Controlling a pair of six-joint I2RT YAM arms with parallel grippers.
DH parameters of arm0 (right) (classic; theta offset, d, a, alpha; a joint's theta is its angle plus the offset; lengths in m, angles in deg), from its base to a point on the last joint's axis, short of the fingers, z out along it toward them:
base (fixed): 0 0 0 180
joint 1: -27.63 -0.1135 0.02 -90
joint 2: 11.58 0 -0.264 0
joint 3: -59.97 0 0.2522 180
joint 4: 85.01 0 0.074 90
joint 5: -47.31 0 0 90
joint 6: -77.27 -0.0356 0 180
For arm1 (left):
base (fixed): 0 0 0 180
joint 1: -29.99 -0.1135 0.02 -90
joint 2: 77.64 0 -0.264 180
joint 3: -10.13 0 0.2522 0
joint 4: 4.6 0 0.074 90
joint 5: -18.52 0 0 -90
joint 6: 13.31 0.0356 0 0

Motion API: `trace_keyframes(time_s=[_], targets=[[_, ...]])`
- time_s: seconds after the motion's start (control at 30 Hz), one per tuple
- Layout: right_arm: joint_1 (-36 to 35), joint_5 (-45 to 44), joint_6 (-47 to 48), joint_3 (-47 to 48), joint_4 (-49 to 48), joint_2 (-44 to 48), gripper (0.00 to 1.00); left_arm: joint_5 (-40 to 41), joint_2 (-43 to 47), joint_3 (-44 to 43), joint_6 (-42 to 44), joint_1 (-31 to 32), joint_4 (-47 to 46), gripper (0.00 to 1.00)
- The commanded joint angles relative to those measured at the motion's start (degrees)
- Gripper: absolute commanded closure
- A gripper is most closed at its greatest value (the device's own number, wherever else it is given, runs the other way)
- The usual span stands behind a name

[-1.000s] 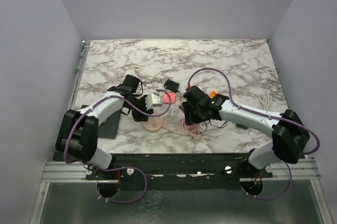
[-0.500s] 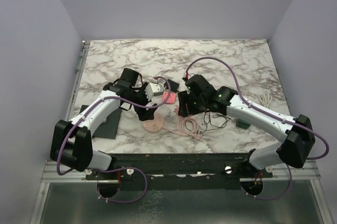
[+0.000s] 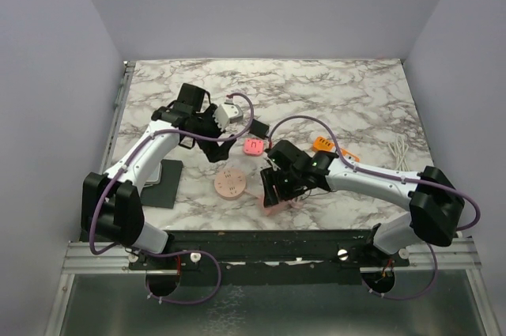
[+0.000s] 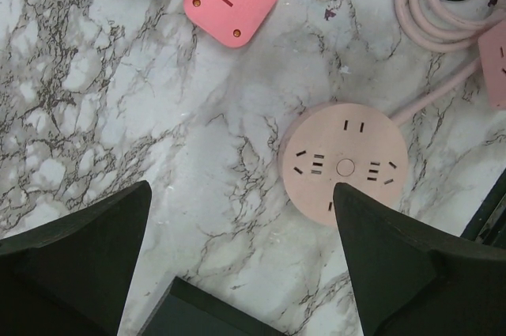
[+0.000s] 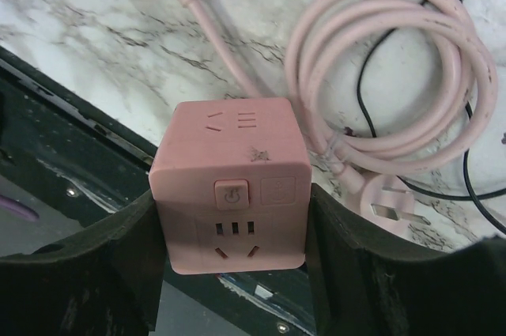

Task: Insert the plug

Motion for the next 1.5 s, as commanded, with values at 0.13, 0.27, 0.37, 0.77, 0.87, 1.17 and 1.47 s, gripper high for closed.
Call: trace_keyframes(time_s=[0.13, 0.27, 0.37, 0.77, 0.87, 1.17, 1.47], targets=[[2.2, -3.6, 0.0, -2.1, 2.3, 1.5, 0.99, 2.6, -0.6, 4.3, 8.9, -0.4, 2.3, 0.01], [3.4, -8.6, 2.0, -1.4, 4.8, 1.4, 0.99, 5.3, -0.7, 7.7, 12.1, -0.4, 0.9, 0.01], [4.9, -12.0, 3.5, -1.2, 6.7, 2.4, 0.99, 6.0, 0.4, 11.0, 14.7, -0.4, -0.5, 0.01], [5.9, 1.0, 10.6, 6.1, 6.2, 6.2, 0.99, 2.1, 0.2, 10.6, 11.4, -0.9, -3.5, 0.05], [5.8, 3.2, 10.8, 8.7, 4.4, 5.6, 0.99, -0.2, -1.9, 7.8, 7.4, -3.1, -3.6, 0.03], [4.9, 8.2, 13.2, 13.3, 2.9, 0.3, 0.99, 6.5, -6.9, -2.2, -10.0, -7.0, -5.2, 0.01], [1.8, 9.0, 16.0, 16.3, 2.2, -3.1, 0.99, 10.5, -8.9, -6.8, -20.0, -13.1, -6.2, 0.01]])
